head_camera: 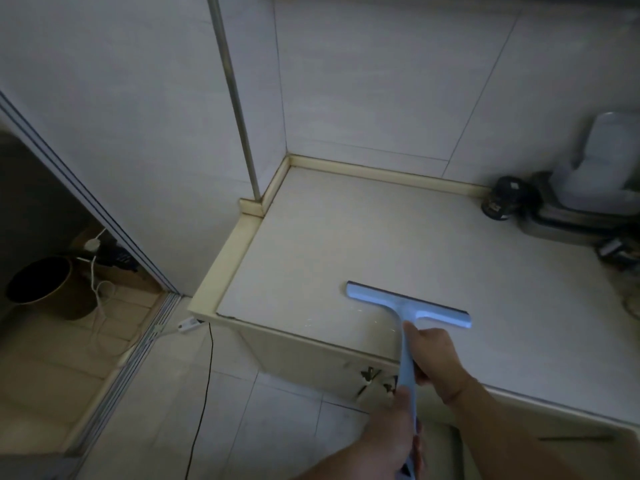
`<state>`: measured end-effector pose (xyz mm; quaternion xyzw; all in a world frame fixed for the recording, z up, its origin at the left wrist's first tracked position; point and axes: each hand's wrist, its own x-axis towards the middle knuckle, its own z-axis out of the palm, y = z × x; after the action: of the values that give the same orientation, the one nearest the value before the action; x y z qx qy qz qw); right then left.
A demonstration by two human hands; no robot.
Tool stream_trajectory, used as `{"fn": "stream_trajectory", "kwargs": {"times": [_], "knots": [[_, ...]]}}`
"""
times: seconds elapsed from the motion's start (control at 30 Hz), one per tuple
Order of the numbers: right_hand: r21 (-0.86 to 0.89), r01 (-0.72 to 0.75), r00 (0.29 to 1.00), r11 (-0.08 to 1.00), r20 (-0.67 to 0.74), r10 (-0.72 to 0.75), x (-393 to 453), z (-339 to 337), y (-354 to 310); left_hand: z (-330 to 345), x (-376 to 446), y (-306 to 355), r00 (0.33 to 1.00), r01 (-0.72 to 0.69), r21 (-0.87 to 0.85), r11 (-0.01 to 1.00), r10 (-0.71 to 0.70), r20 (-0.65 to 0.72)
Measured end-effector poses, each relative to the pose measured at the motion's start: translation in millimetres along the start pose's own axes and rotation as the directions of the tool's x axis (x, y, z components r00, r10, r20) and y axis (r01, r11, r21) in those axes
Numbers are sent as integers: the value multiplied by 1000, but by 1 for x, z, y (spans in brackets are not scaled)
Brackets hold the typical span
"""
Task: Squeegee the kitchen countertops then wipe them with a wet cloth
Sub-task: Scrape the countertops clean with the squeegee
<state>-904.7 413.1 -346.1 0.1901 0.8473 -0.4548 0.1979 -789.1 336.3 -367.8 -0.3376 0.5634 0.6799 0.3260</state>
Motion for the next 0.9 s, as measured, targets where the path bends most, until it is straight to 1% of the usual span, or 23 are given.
{"fn": "stream_trajectory", "kwargs": {"times": [0.1,0.17,0.23,0.3,0.43,0.5,0.6,0.77,0.9], "knots": [[12,46,999,999,-15,-46,-2,-4,-5,1,-4,11,999,-27,-17,999,27,18],[-8,129,989,992,-79,-129,5,-2,-13,1,-11,31,999,-1,-42,999,3,53],[-35,219,969,975,-109,-222,15,6,-29,-6,-16,55,994,57,-103,993,-47,99],[-19,276,958,961,-72,-277,27,20,-50,-22,-21,77,994,47,-137,989,-32,107],[59,331,943,942,26,-332,42,55,-92,-65,-18,104,1000,-18,-256,967,21,6],[81,311,949,947,29,-314,46,72,-103,-84,-14,111,1000,-14,-277,961,10,-15],[66,286,957,956,38,-289,51,94,-103,-103,-13,110,999,33,-278,960,-40,-21],[77,247,967,966,47,-251,48,108,-92,-107,-12,99,992,85,-272,958,-107,-65],[115,209,971,971,91,-220,35,109,-79,-111,-20,81,990,126,-294,948,-140,-28]]}}
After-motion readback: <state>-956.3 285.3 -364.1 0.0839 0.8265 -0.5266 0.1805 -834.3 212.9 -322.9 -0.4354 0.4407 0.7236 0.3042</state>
